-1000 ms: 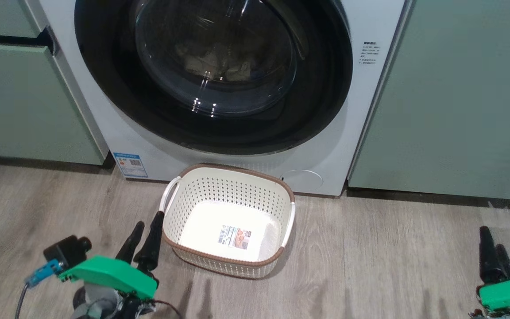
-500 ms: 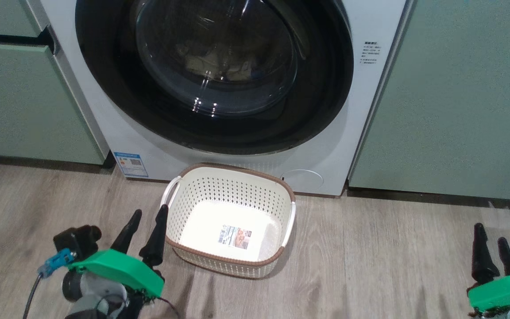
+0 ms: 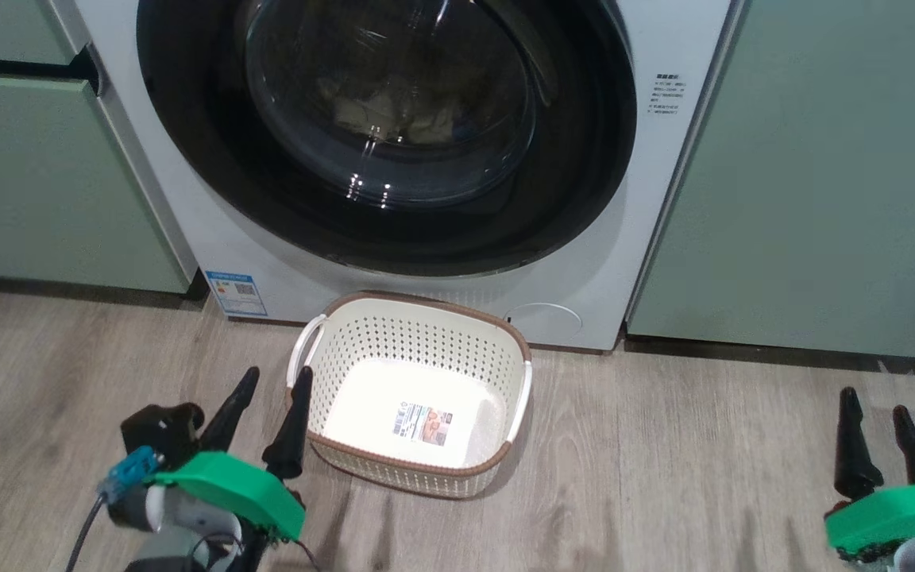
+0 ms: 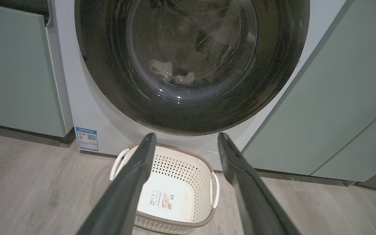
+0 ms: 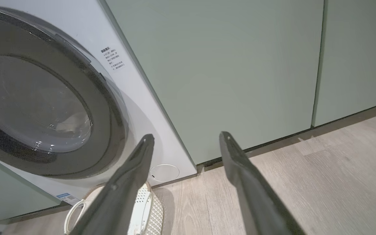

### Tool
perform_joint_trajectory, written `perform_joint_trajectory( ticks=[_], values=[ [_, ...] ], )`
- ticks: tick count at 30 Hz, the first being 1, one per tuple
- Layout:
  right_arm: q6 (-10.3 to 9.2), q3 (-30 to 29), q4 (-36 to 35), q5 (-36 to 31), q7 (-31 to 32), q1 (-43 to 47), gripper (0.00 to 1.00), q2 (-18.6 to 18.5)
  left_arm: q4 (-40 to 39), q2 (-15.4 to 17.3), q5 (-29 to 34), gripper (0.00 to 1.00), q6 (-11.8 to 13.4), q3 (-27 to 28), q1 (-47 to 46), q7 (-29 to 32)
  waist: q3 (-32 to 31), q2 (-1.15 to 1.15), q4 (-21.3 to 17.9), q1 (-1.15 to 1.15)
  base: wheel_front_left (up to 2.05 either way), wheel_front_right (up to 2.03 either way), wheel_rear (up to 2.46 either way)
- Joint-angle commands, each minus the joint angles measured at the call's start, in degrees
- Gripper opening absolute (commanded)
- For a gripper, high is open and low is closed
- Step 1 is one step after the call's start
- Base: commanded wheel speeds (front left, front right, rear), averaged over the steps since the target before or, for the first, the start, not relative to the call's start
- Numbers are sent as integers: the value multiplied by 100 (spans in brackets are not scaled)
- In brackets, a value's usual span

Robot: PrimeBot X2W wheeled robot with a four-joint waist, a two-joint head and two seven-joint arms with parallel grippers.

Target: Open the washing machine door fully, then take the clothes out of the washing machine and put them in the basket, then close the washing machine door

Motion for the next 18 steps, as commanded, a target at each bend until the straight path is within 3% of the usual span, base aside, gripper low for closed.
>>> perform_joint_trajectory(
  ticks=[1,18],
  values=[
    [16,108,-194,-196,-97,-314,100,-46,-231,155,195,100,42,136,-370,-96,3,0,2,0,0,0,0],
    [19,149,-96,-1049,-368,-381,100,-10,-187,177,997,100,138,125,-438,-366,7,0,8,0,0,0,0]
  ],
)
